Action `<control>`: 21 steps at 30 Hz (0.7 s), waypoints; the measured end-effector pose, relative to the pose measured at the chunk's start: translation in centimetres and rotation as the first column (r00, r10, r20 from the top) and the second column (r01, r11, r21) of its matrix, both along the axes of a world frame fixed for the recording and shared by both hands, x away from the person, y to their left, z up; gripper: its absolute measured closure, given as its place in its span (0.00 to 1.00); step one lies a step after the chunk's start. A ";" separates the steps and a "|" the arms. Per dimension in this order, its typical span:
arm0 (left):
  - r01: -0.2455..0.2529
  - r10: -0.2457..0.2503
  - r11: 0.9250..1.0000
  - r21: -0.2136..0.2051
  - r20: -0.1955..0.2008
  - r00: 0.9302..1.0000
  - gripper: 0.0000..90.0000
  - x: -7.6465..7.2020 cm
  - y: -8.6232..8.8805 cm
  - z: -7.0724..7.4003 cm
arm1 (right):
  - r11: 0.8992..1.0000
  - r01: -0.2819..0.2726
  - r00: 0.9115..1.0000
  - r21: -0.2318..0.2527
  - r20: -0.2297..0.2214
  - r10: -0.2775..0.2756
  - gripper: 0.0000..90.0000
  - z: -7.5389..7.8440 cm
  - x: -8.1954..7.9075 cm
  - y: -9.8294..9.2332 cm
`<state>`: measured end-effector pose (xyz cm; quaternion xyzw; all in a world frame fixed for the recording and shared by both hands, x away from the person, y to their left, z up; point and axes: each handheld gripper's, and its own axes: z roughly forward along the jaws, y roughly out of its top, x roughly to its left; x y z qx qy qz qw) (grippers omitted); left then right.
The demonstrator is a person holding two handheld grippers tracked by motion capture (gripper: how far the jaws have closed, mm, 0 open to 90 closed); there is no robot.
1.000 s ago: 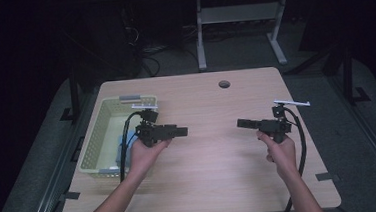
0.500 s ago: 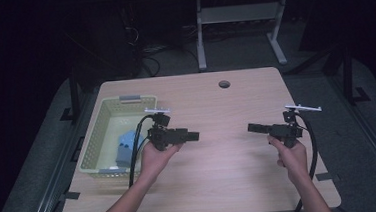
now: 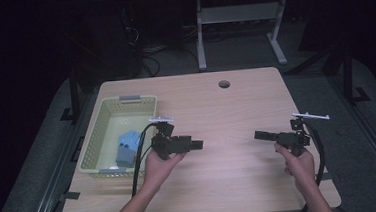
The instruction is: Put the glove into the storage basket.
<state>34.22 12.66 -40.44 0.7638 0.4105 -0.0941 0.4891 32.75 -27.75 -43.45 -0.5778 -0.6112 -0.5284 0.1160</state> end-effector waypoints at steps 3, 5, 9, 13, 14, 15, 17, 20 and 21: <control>0.010 -0.010 1.000 -0.005 0.005 1.000 0.32 -0.5 -0.2 -0.2 | 1.000 0.004 1.000 -0.002 0.001 -0.004 0.41 -0.4 -0.3 -0.2; 0.016 -0.016 1.000 -0.003 0.009 1.000 0.32 -0.8 -0.3 -0.4 | 1.000 0.005 1.000 -0.009 -0.002 -0.005 0.40 -0.6 -0.7 -0.4; 0.034 -0.034 0.999 -0.002 0.010 0.999 0.32 -1.5 -0.4 -0.8 | 1.000 0.005 1.000 -0.015 0.002 -0.005 0.40 -0.8 -1.2 -0.6; 0.055 -0.055 0.998 -0.008 0.008 0.998 0.31 -2.2 -0.5 -1.3 | 1.000 0.002 1.000 -0.023 -0.006 -0.002 0.40 -1.1 -1.6 -0.9; 0.060 -0.060 0.998 -0.003 0.005 0.998 0.31 -2.4 -0.6 -1.4 | 1.000 0.003 1.000 -0.023 -0.012 -0.003 0.39 -1.2 -1.7 -1.0; 0.067 -0.067 0.998 0.002 0.009 0.998 0.31 -2.6 -0.6 -1.5 | 1.000 0.002 1.000 -0.025 -0.012 -0.002 0.39 -1.4 -1.9 -1.1; 0.069 -0.069 0.998 0.008 0.013 0.998 0.30 -2.9 -0.7 -1.6 | 1.000 0.005 1.000 -0.018 -0.017 -0.005 0.39 -1.6 -2.1 -1.4; 0.072 -0.072 0.997 0.008 0.030 0.997 0.29 -3.3 -0.6 -1.8 | 1.000 0.004 1.000 -0.019 -0.014 -0.004 0.39 -1.9 -2.5 -1.7; 0.067 -0.067 0.998 -0.001 0.028 0.997 0.29 -3.4 -0.5 -1.9 | 1.000 0.006 1.000 -0.019 -0.016 -0.006 0.39 -1.9 -2.7 -1.8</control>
